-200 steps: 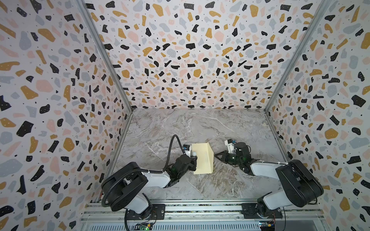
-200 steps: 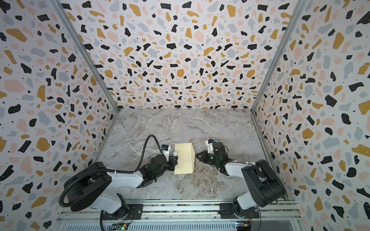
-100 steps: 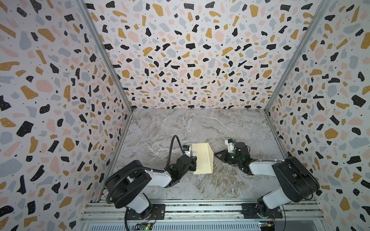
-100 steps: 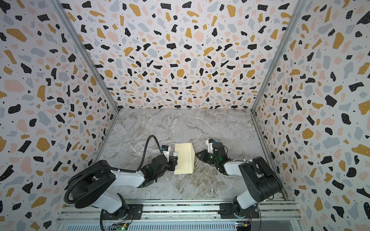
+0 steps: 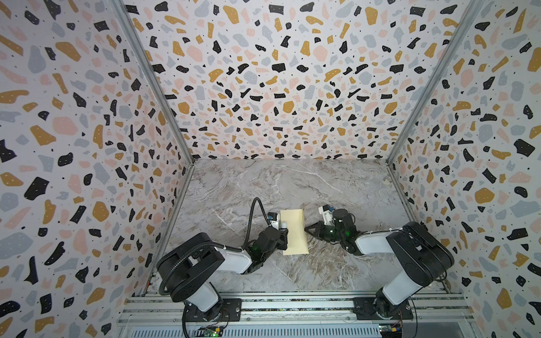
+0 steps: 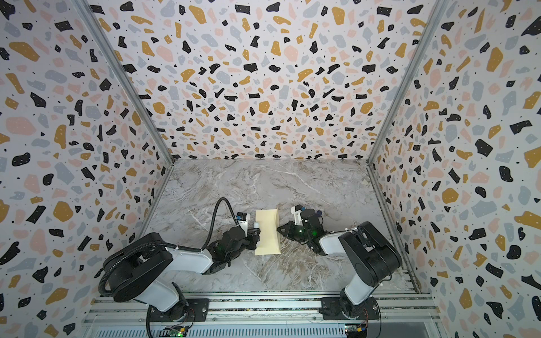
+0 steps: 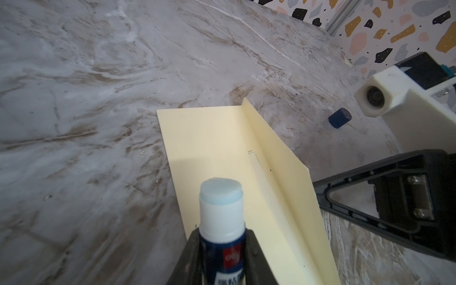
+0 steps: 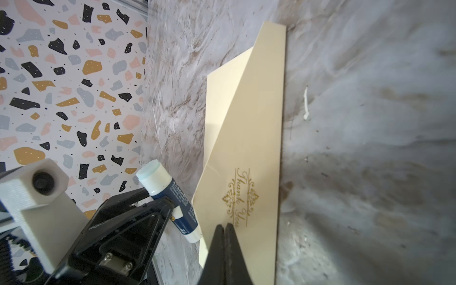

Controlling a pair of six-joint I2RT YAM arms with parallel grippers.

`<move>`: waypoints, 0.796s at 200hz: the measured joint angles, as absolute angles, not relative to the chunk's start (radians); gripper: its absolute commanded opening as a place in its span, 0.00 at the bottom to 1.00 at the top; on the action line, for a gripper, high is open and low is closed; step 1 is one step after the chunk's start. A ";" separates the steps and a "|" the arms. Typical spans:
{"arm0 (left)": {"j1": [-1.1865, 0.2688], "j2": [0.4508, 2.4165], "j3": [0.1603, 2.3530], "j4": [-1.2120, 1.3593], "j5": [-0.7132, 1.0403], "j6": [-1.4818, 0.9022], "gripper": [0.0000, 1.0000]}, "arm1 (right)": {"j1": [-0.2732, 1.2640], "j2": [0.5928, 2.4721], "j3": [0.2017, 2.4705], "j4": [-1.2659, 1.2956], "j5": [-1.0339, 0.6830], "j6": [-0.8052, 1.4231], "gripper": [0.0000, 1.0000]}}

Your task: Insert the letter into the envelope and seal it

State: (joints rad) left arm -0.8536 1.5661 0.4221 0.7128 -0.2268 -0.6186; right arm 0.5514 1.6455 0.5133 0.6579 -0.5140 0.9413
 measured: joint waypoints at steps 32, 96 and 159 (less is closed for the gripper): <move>-0.854 1.575 0.426 0.715 -0.228 -0.619 0.00 | 0.574 1.682 0.536 0.659 -0.502 0.941 0.04; -0.854 1.590 0.437 0.716 -0.229 -0.618 0.00 | 0.601 1.754 0.581 0.658 -0.492 0.940 0.04; -0.853 1.601 0.442 0.719 -0.230 -0.619 0.00 | 0.621 1.810 0.633 0.641 -0.477 0.931 0.04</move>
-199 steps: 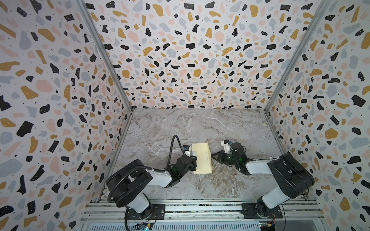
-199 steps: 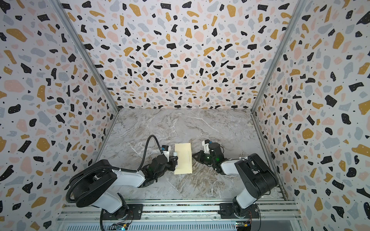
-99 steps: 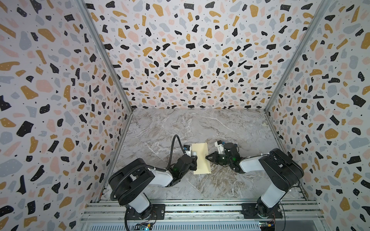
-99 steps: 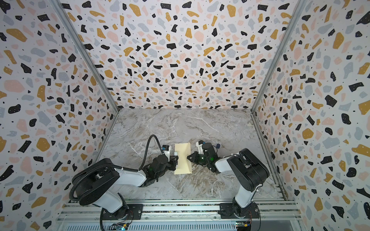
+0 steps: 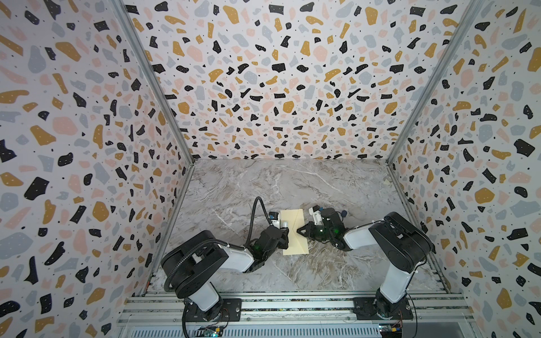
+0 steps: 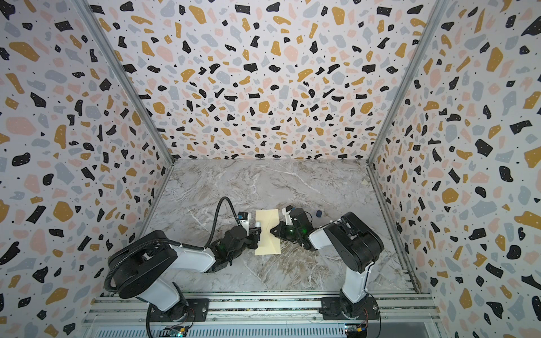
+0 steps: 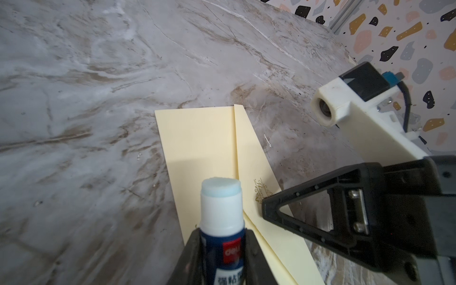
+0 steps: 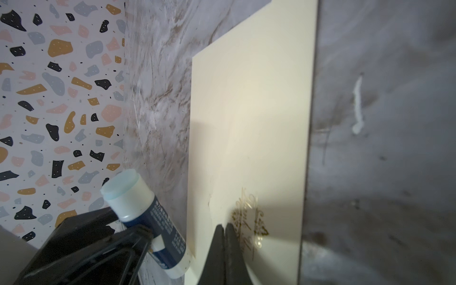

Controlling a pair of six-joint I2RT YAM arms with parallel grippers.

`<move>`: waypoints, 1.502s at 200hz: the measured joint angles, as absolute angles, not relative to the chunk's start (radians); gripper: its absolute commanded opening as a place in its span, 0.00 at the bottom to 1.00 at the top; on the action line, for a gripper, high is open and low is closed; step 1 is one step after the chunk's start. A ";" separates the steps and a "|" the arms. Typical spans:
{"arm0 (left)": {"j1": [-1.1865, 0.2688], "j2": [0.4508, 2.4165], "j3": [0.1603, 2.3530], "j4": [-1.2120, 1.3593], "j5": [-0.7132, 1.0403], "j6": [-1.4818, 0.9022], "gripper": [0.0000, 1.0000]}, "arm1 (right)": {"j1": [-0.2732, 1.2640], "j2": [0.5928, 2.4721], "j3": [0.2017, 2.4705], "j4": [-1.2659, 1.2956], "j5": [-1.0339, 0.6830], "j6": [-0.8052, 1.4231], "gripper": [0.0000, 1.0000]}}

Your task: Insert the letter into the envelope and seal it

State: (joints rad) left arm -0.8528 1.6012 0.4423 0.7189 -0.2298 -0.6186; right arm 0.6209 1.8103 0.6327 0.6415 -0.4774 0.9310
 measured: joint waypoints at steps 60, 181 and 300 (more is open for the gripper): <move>-0.853 1.602 0.443 0.719 -0.230 -0.619 0.00 | 0.640 1.848 0.689 0.601 -0.474 0.913 0.04; -0.853 1.607 0.448 0.714 -0.239 -0.625 0.00 | 0.644 1.868 0.831 0.393 -0.469 0.785 0.03; -0.853 1.605 0.472 0.673 -0.246 -0.637 0.00 | 0.669 1.728 1.021 -0.018 -0.253 0.456 0.03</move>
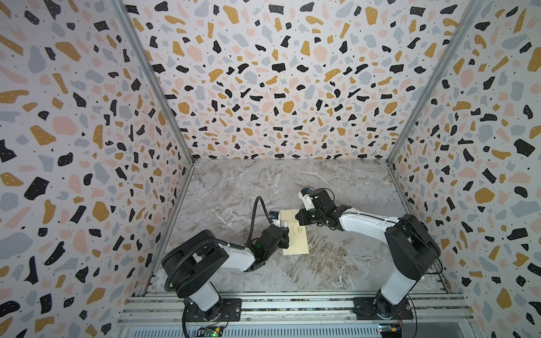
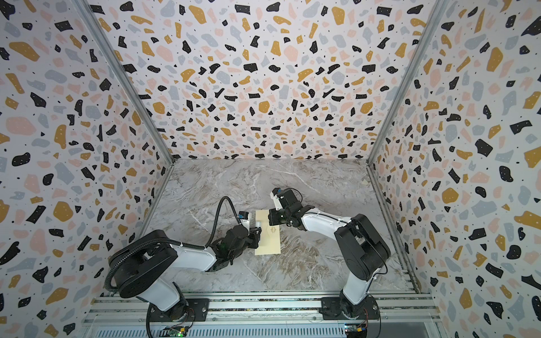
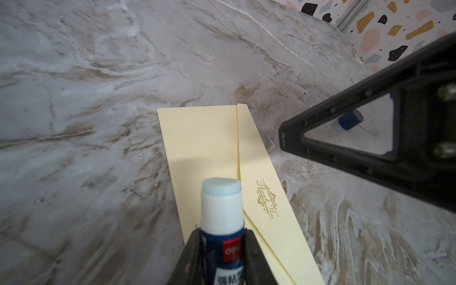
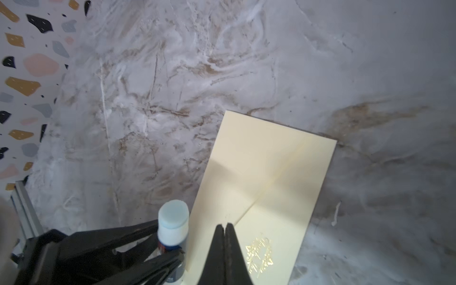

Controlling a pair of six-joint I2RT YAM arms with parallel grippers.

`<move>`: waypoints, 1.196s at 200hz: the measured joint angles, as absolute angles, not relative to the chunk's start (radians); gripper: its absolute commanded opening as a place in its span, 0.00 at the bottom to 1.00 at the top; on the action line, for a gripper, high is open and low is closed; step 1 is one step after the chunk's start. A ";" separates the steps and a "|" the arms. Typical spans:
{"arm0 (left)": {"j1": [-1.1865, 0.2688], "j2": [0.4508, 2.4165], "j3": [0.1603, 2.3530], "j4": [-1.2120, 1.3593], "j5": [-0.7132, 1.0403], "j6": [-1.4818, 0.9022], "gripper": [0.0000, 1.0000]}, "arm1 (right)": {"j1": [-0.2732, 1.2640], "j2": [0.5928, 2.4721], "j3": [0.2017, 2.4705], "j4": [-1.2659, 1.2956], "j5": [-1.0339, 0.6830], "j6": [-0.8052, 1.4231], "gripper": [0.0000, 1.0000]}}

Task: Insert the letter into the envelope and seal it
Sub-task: 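Keep pressing the flap crease with the right gripper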

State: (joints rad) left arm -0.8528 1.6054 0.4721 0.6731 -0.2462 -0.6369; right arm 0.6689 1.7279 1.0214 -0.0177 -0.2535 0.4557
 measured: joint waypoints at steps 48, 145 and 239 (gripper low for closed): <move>-0.833 1.619 0.487 0.671 -0.234 -0.652 0.00 | 0.681 1.814 1.053 -0.074 -0.209 0.412 0.01; -0.813 1.654 0.492 0.706 -0.201 -0.675 0.00 | 0.712 1.882 1.086 -0.083 -0.194 0.395 0.00; -0.812 1.661 0.492 0.714 -0.200 -0.696 0.00 | 0.738 1.872 1.059 -0.051 -0.182 0.394 0.00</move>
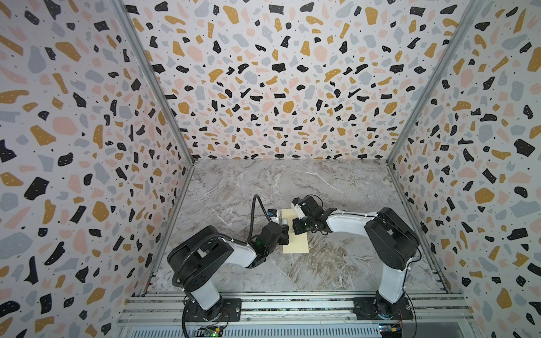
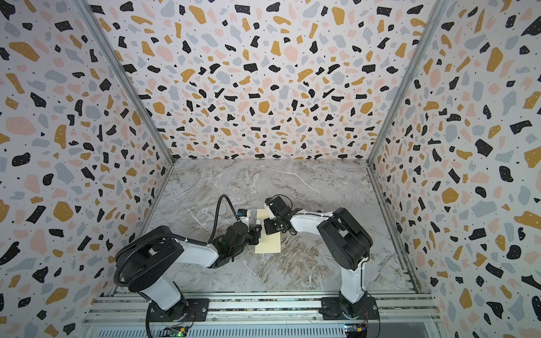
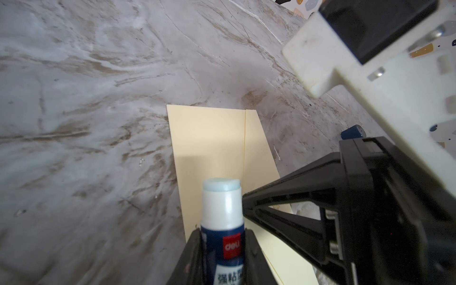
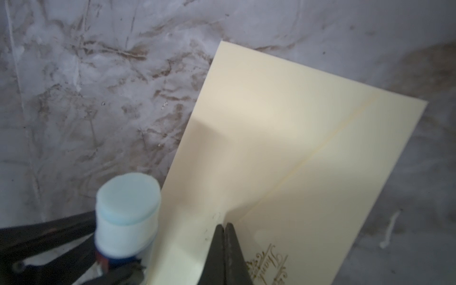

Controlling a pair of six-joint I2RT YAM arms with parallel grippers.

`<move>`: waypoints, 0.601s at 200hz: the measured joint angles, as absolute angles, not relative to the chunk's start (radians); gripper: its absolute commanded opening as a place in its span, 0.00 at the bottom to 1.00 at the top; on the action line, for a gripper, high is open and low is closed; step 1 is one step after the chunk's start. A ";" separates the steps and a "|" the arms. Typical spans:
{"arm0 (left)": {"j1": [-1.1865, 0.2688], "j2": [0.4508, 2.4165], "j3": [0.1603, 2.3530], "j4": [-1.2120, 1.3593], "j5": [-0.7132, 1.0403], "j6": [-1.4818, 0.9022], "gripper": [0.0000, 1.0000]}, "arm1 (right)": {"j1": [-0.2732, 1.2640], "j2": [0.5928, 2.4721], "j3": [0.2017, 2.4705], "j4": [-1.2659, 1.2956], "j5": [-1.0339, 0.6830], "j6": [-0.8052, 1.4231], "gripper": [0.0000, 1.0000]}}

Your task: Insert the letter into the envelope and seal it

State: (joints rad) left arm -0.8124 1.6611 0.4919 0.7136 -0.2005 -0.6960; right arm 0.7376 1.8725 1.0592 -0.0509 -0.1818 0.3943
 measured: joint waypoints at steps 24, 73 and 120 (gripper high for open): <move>-0.812 1.661 0.492 0.713 -0.201 -0.697 0.00 | 0.740 1.863 1.048 -0.051 -0.177 0.392 0.00; -0.812 1.663 0.492 0.714 -0.202 -0.701 0.00 | 0.748 1.832 1.010 -0.053 -0.171 0.391 0.00; -0.812 1.670 0.493 0.720 -0.204 -0.707 0.00 | 0.771 1.792 0.960 -0.051 -0.167 0.392 0.00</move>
